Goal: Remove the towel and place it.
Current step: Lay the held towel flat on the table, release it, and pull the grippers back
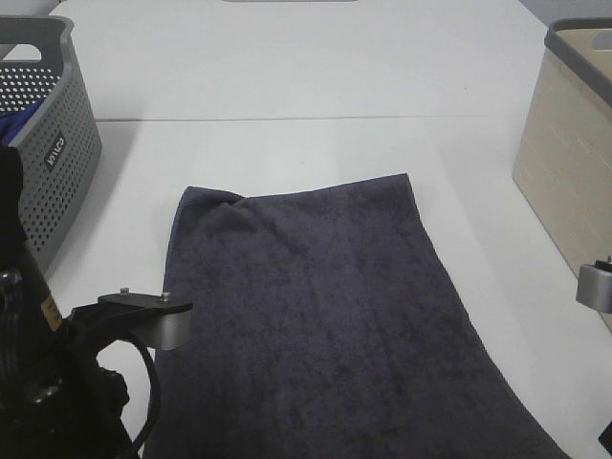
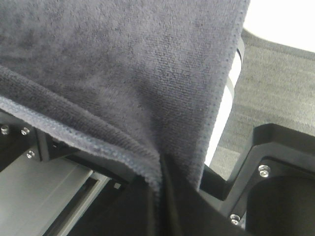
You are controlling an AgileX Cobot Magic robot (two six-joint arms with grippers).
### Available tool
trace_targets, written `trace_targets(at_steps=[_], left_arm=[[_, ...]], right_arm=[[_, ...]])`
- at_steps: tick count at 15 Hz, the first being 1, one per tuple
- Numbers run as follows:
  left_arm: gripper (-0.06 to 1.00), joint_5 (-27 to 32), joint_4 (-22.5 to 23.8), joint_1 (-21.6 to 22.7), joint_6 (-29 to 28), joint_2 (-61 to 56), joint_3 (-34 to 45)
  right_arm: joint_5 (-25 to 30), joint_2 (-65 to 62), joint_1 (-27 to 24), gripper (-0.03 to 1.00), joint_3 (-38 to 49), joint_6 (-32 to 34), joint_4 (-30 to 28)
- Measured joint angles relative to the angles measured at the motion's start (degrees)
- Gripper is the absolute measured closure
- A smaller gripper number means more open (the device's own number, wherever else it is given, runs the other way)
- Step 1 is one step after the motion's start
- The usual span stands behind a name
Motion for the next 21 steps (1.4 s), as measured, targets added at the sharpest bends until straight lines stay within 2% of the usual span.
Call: trace_targets(at_steps=[2, 4, 6, 11, 13, 15, 16, 18, 21], left_arm=[[0.94, 0.1, -0.5, 0.0, 0.5, 0.2, 0.0], [0.94, -1.8, -1.8, -2.2, 1.8, 0.9, 0.0], [0.94, -2.2, -2.3, -4.2, 2.0, 3.2, -0.3], [0.93, -4.4, -2.3, -9.7, 2.0, 8.5, -6.5], [0.8, -4.9, -2.8, -10.2, 1.7, 8.6, -7.4], [0.5, -5.3, -2.8, -10.3, -1.0, 8.6, -7.5], [0.36, -5.3, -2.7, -10.3, -2.4, 8.6, -7.5], [0.23, -5.3, -2.2, -10.3, -3.3, 8.6, -7.5], [0.19, -5.0, 0.7, -10.3, -4.0, 8.6, -9.1]], right_arm=[[-0.1, 1.0, -0.1, 0.96, 0.1, -0.8, 0.7], [-1.3, 1.3, -0.1, 0.93, 0.1, -3.9, 4.6], [-1.8, 1.3, -0.1, 0.91, 0.1, -4.5, 5.5], [-1.6, 1.3, -0.1, 0.73, 1.1, -4.6, 5.6], [-1.4, 1.3, -0.1, 0.57, 1.1, -4.3, 5.7], [-1.3, 1.3, -0.1, 0.4, 1.1, -4.0, 5.7], [-1.3, 1.3, -0.1, 0.37, 1.1, -4.0, 5.7], [-1.5, 1.3, -0.1, 0.35, 1.0, -4.3, 5.6], [-3.2, 1.3, -0.1, 0.34, -4.1, -4.5, 5.4]])
